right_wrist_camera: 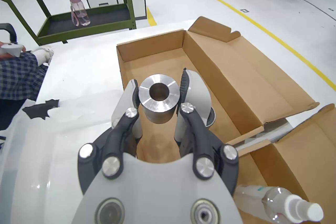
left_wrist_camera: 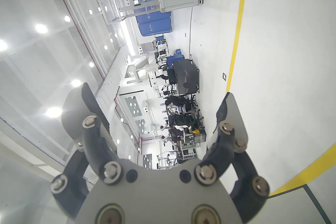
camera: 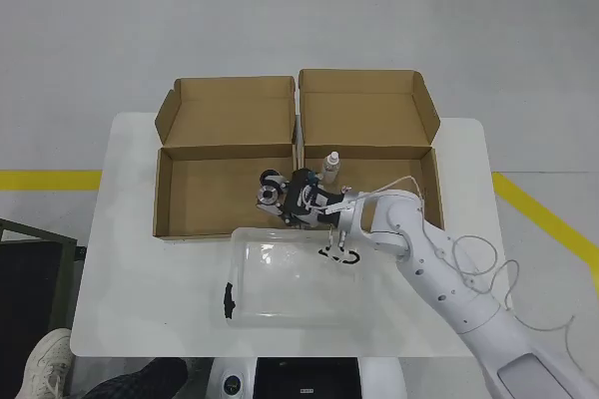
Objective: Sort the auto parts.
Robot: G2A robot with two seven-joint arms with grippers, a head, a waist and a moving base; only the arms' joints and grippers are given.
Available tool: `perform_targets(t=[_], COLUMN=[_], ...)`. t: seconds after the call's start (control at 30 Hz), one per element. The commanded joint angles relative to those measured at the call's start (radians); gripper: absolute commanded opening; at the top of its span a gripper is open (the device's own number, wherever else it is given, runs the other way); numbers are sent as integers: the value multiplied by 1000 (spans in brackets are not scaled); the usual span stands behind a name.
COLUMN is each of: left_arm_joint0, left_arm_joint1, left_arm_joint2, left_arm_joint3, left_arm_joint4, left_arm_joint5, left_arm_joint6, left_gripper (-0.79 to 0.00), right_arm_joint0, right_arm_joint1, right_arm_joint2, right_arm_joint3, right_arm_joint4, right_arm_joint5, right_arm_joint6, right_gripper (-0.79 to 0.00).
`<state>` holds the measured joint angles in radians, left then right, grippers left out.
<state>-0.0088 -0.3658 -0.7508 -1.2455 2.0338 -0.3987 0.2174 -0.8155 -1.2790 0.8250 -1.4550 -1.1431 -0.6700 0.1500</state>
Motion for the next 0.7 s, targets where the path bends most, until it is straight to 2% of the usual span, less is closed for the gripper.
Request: perform_targets(t=[0.0, 0.67], left_arm_joint0=[0, 0], left_arm_joint1=[0, 0], left_arm_joint2=[0, 0], left_arm_joint3=[0, 0], left_arm_joint4=[0, 0], left_arm_joint5=[0, 0], left_arm_joint6=[0, 0], left_gripper=[0, 0], right_arm_joint0=[21, 139], right_arm_joint1=[-7, -58], right_arm_joint2=[-18, -106], right_arm_joint3=[19, 155], right_arm_joint4=[-6, 19], right_arm_joint5=[4, -27], right_arm_joint6=[21, 197], right_gripper=[-785, -785])
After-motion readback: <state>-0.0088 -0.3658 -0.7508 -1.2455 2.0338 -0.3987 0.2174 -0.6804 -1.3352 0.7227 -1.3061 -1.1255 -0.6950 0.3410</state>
